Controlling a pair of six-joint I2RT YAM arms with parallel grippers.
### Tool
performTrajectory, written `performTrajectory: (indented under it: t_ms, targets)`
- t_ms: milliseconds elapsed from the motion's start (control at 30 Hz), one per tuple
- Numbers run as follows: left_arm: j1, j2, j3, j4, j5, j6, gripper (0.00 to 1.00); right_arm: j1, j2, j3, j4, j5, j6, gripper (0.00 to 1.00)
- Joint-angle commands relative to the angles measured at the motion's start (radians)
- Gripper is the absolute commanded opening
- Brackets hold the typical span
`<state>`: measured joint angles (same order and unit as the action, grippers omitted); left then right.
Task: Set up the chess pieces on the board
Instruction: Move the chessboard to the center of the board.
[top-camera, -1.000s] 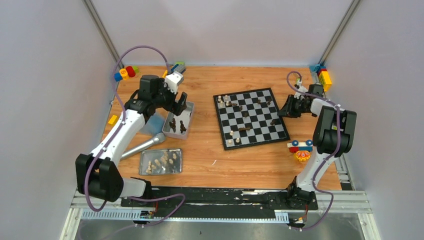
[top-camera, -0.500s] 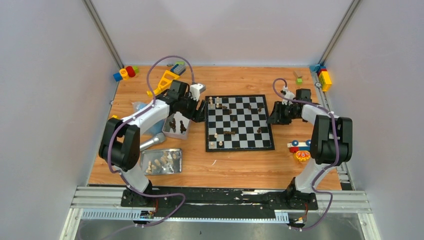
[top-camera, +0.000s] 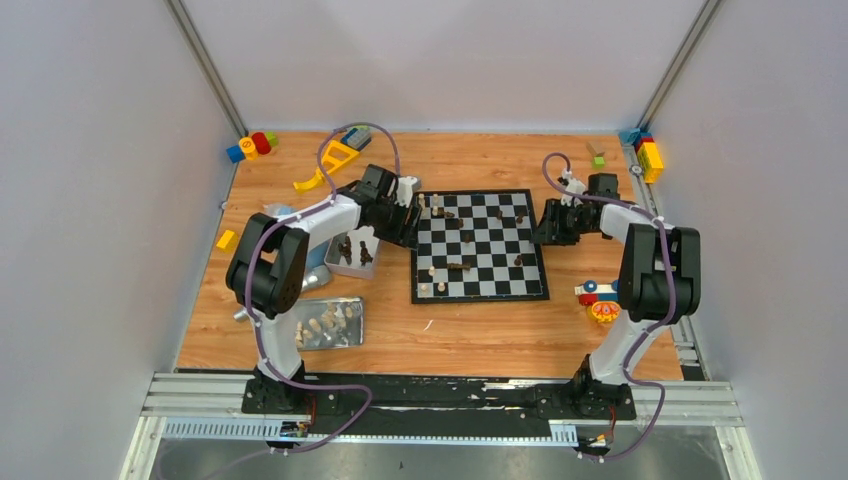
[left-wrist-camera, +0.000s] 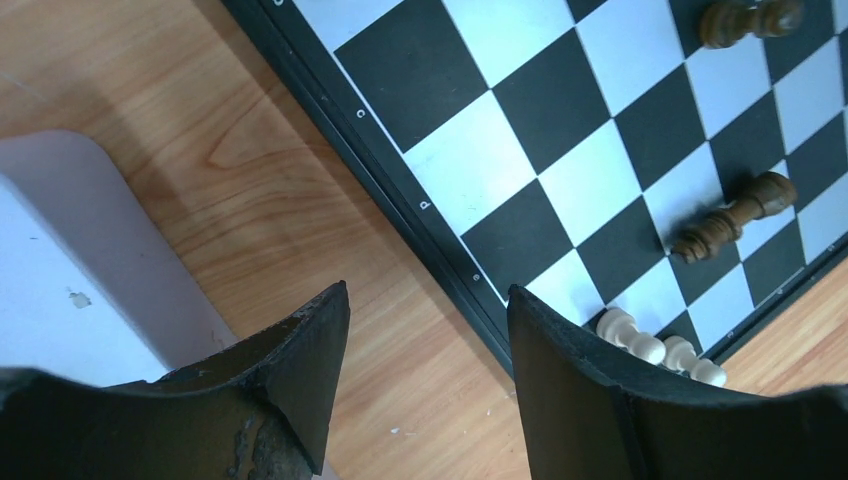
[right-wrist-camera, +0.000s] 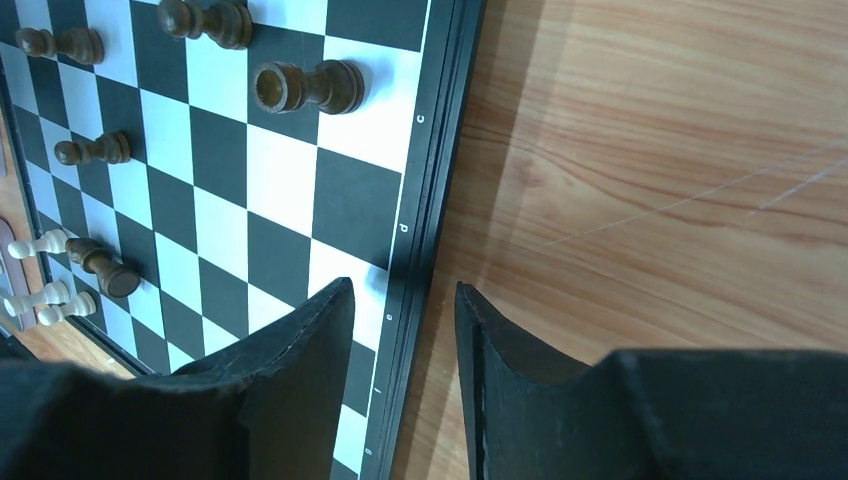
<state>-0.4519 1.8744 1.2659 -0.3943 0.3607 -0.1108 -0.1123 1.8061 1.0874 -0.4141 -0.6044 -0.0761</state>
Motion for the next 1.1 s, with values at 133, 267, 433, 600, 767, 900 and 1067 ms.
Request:
performTrajectory:
  t_ms: [133,267,433,600,767,900,1067]
  targets:
    - [-0.027,0.061,0.047,0.031,0.022,-0.048,0.63,0.054,0.034,0.025,0.015,-0.010,-0.004,0.32]
    - [-0.034,0.071,0.030,0.043,0.049,-0.050,0.56,0.076,0.021,0.004,0.005,0.005,-0.010,0.22]
    - [-0.044,0.040,-0.021,0.043,0.077,-0.033,0.41,0.085,-0.020,-0.042,-0.010,0.006,-0.022,0.13]
    - [-0.073,0.010,-0.071,0.031,0.085,-0.006,0.33,0.105,-0.076,-0.106,-0.029,0.003,-0.032,0.05]
    - [-0.095,-0.022,-0.115,0.013,0.093,0.012,0.29,0.156,-0.136,-0.162,-0.064,0.018,-0.056,0.02]
    - [-0.105,-0.060,-0.146,-0.005,0.093,0.028,0.28,0.160,-0.181,-0.196,-0.087,0.015,-0.068,0.01]
    - [-0.106,-0.098,-0.179,-0.037,0.086,0.058,0.29,0.160,-0.223,-0.222,-0.119,-0.002,-0.089,0.03]
